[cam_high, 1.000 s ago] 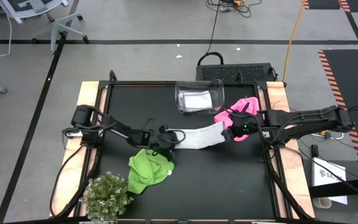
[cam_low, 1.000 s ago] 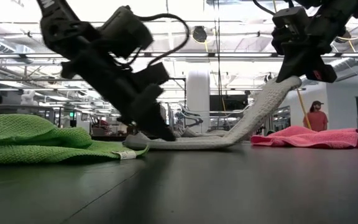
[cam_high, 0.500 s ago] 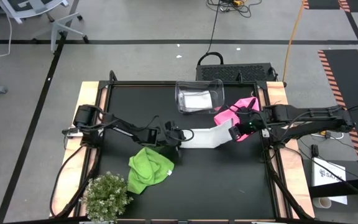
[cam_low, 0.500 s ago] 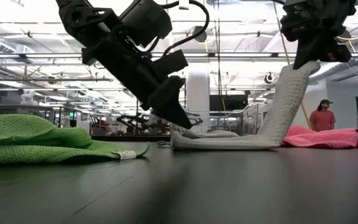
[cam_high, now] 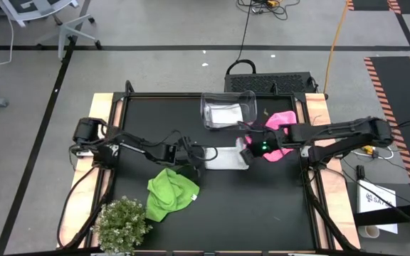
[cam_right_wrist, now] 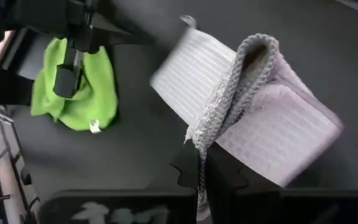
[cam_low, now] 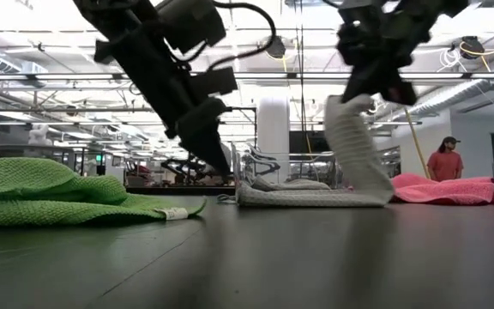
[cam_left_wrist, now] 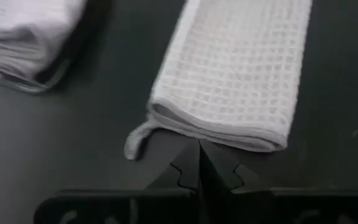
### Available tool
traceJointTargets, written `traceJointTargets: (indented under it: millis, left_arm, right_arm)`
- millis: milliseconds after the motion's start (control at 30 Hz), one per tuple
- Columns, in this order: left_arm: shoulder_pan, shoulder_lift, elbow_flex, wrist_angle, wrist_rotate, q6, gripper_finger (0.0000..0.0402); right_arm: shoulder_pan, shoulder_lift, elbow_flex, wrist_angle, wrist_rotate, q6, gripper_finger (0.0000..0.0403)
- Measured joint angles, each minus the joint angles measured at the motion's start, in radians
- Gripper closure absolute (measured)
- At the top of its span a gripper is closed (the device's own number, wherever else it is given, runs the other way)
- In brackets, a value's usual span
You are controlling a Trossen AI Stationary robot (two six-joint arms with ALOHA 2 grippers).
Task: Fold microfiber towels
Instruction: Fold the gray microfiber cloth
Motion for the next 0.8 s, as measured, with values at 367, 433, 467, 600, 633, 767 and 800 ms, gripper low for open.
traceJointTargets:
  millis: [367, 433, 467, 600, 633, 767, 800]
  left_arm:
    - [0.000, -0.071, 0.000, -0.063, -0.040, -0.014, 0.0389]
    - [-0.002, -0.072, 0.000, -0.072, -0.039, -0.030, 0.0392]
    - [-0.002, -0.072, 0.000, -0.079, -0.039, -0.038, 0.0395]
    - [-0.001, -0.072, 0.000, -0.098, -0.039, -0.044, 0.0396]
    - [-0.001, -0.072, 0.000, -0.097, -0.039, -0.044, 0.0393]
    - [-0.001, -0.072, 0.000, -0.102, -0.039, -0.050, 0.0390]
    - [-0.001, -0.072, 0.000, -0.102, -0.039, -0.050, 0.0393]
  right_arm:
    - [-0.023, 0.328, -0.001, 0.400, -0.087, -0.066, 0.0403]
    - [-0.030, 0.376, -0.001, 0.471, -0.098, -0.066, 0.0403]
    - [-0.032, 0.401, -0.001, 0.500, -0.102, -0.066, 0.0403]
    - [-0.041, 0.470, -0.001, 0.579, -0.140, -0.066, 0.0402]
    - [-0.043, 0.483, -0.001, 0.587, -0.146, -0.065, 0.0401]
    - [-0.044, 0.508, -0.002, 0.584, -0.145, -0.065, 0.0382]
    - [-0.045, 0.509, -0.002, 0.588, -0.144, -0.065, 0.0376]
